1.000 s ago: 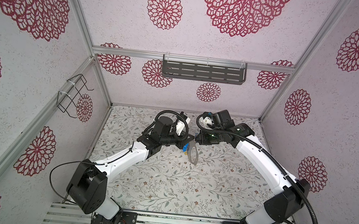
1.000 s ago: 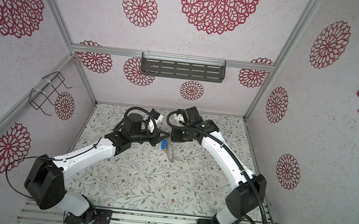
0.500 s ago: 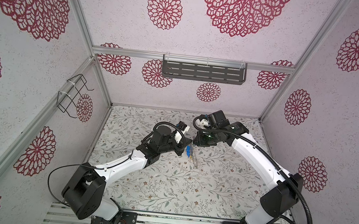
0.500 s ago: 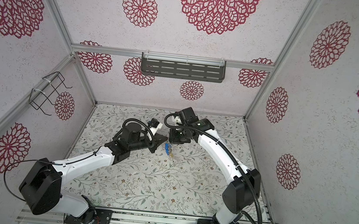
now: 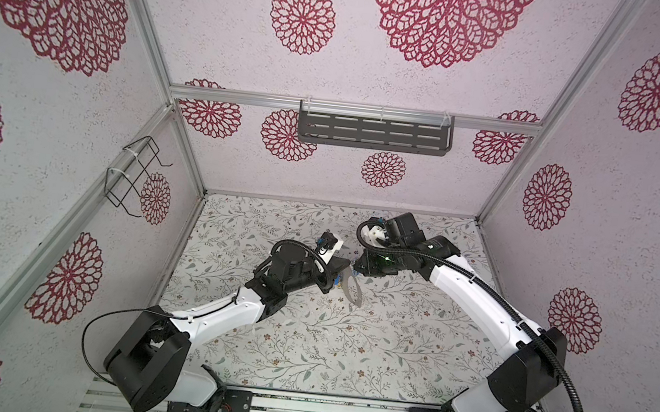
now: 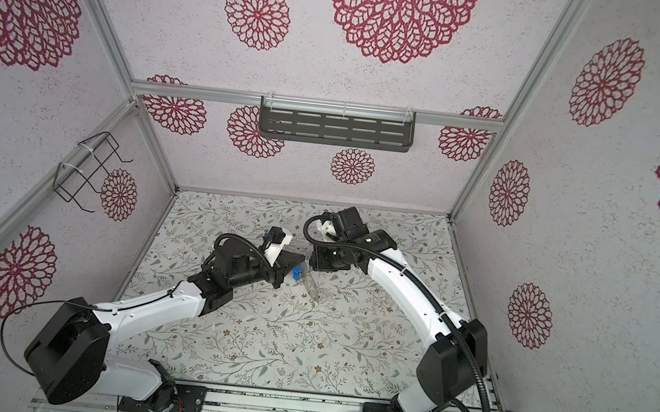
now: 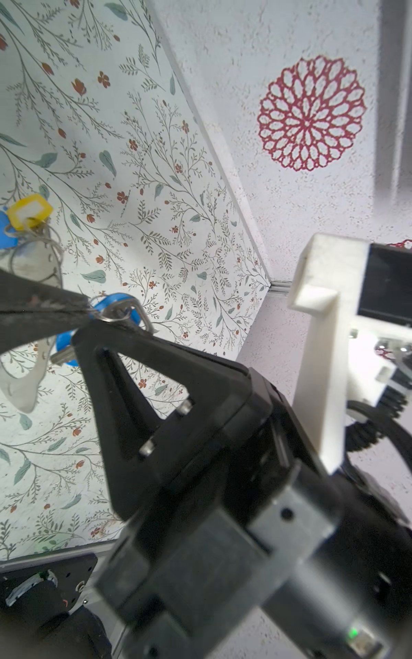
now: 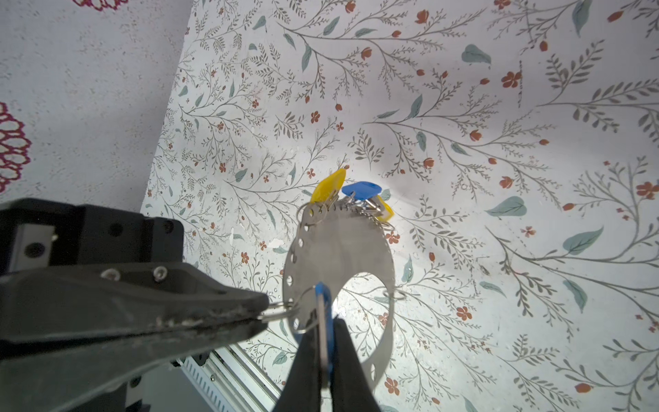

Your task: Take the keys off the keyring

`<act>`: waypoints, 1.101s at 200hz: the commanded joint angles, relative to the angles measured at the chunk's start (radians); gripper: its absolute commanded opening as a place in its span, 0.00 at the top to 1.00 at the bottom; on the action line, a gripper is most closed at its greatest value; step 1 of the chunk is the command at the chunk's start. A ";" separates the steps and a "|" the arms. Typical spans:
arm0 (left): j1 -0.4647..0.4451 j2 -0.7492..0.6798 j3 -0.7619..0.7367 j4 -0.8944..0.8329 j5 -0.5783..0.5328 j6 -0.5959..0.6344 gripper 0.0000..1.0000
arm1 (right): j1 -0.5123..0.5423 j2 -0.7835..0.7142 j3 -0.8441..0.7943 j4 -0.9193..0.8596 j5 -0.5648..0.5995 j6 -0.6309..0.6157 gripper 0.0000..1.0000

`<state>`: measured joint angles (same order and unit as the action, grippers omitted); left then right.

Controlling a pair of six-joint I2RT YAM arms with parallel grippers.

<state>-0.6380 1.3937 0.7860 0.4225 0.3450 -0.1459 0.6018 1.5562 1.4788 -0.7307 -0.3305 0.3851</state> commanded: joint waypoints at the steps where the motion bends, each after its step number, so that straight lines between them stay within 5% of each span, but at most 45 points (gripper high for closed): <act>1: 0.018 -0.044 0.004 0.112 0.067 -0.051 1.00 | -0.026 -0.058 -0.029 0.080 0.024 -0.012 0.86; 75: 0.059 0.012 0.076 0.087 0.276 -0.126 1.00 | -0.027 -0.155 -0.144 0.181 0.060 -0.051 0.61; 106: 0.069 0.032 0.127 0.019 0.329 -0.134 1.00 | -0.035 -0.247 -0.207 0.238 0.109 -0.070 0.65; 145: 0.075 0.057 0.182 -0.052 0.408 -0.157 1.00 | -0.056 -0.345 -0.288 0.397 0.036 -0.067 0.86; 220: 0.083 0.067 0.197 -0.044 0.452 -0.200 1.00 | -0.091 -0.369 -0.405 0.655 -0.245 0.024 0.82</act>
<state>-0.5659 1.4609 0.9508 0.3515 0.7597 -0.3271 0.5156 1.1877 1.0821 -0.1806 -0.4717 0.3721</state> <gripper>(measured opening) 0.045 0.176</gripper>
